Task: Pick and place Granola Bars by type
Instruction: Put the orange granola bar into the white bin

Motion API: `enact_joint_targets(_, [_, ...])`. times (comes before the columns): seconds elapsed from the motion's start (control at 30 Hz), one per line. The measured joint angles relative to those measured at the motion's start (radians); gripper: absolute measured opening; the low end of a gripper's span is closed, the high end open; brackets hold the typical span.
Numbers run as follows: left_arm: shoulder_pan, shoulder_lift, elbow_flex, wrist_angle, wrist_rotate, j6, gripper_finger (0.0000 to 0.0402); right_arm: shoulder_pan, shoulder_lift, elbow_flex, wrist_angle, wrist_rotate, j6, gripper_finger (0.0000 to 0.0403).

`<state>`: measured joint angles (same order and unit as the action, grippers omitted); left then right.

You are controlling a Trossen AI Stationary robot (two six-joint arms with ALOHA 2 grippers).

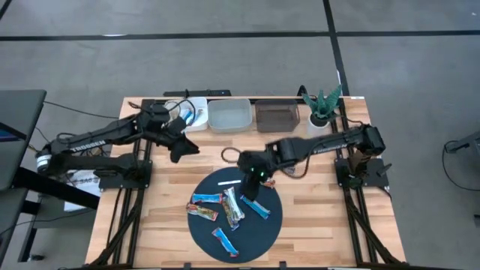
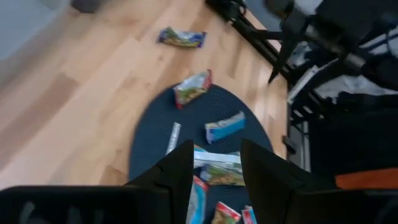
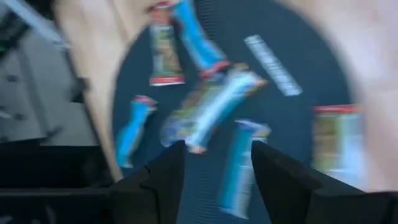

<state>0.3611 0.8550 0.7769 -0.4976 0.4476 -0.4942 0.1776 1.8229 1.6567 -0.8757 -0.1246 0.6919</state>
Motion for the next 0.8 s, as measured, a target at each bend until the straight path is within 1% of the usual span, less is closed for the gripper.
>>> enact_joint_targets(0.13, [-0.053,0.001,0.000,0.008,-0.018,-0.036,0.0124,0.036,0.051,-0.055,0.104,-0.038,0.129,0.0175])
enact_joint_targets(0.23, [-0.081,0.001,0.000,0.021,-0.015,-0.051,0.0124,0.047,0.089,-0.060,0.160,-0.062,0.204,0.0175])
enact_joint_targets(0.43, [-0.113,0.001,0.000,0.026,-0.013,-0.063,0.0123,0.077,0.182,-0.059,0.283,-0.070,0.327,0.0175])
enact_joint_targets(0.57, [-0.126,0.001,0.000,0.030,0.000,-0.065,0.0123,0.099,0.245,-0.058,0.332,-0.071,0.379,0.0175])
enact_joint_targets(0.8, [-0.133,-0.005,0.000,0.042,0.017,-0.067,0.0123,0.095,0.339,-0.060,0.332,-0.060,0.400,0.0175])
